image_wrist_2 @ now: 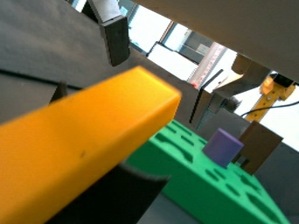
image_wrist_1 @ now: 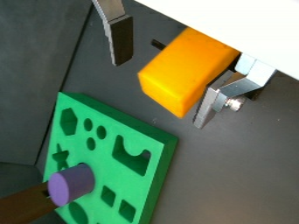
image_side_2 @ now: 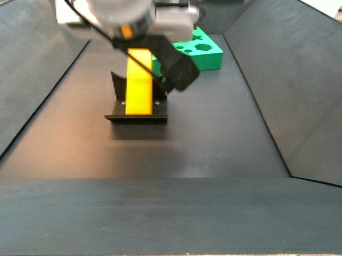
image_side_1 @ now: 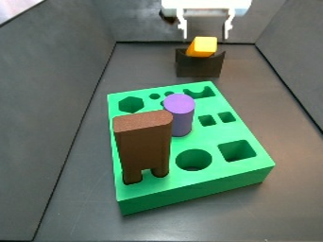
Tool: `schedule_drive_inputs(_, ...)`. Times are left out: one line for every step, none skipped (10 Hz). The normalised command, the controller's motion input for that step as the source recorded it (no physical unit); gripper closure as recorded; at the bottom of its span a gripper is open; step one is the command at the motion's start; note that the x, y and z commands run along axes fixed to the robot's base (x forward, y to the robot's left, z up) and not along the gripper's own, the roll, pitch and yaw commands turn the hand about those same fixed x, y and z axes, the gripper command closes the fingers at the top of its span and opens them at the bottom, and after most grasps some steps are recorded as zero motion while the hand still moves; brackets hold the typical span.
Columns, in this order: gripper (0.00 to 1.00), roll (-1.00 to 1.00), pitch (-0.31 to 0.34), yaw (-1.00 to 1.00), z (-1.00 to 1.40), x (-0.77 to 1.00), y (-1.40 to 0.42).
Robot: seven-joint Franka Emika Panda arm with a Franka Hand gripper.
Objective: Pick up the rectangle object. Move up. Place the rectangle object on the fixture. Regrasp the rectangle object. Move to above the board. Insert the rectangle object.
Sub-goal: Regrasp the rectangle object.
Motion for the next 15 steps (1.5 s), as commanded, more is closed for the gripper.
schedule_drive_inputs(0.00,0.06,0.054,0.01,1.00,-0.03,0.01)
schedule_drive_inputs(0.00,0.05,0.068,0.00,0.92,-0.03,0.01)
schedule_drive_inputs(0.00,0.05,0.075,-0.01,0.67,-0.03,0.01)
schedule_drive_inputs(0.00,0.05,0.077,-0.02,0.48,-0.03,0.01)
schedule_drive_inputs(0.00,0.05,0.071,-0.02,0.36,-0.02,0.01)
schedule_drive_inputs(0.00,1.00,0.066,0.04,0.82,0.14,-0.69)
schedule_drive_inputs(0.00,1.00,0.066,0.04,0.70,0.13,-0.65)
schedule_drive_inputs(0.00,1.00,0.062,0.04,0.55,0.07,-0.51)
schedule_drive_inputs(0.00,1.00,0.060,0.04,0.43,0.03,-0.38)
schedule_drive_inputs(0.00,1.00,0.057,0.04,0.11,-0.01,-0.11)
schedule_drive_inputs(0.00,1.00,0.057,0.04,0.05,0.00,-0.08)
schedule_drive_inputs(0.00,1.00,0.057,0.04,0.05,-0.01,-0.06)
schedule_drive_inputs(0.00,1.00,0.054,0.04,0.04,-0.02,-0.04)
schedule_drive_inputs(0.00,1.00,0.051,0.04,0.02,-0.02,-0.03)
schedule_drive_inputs(0.00,1.00,0.048,0.04,0.01,-0.02,-0.03)
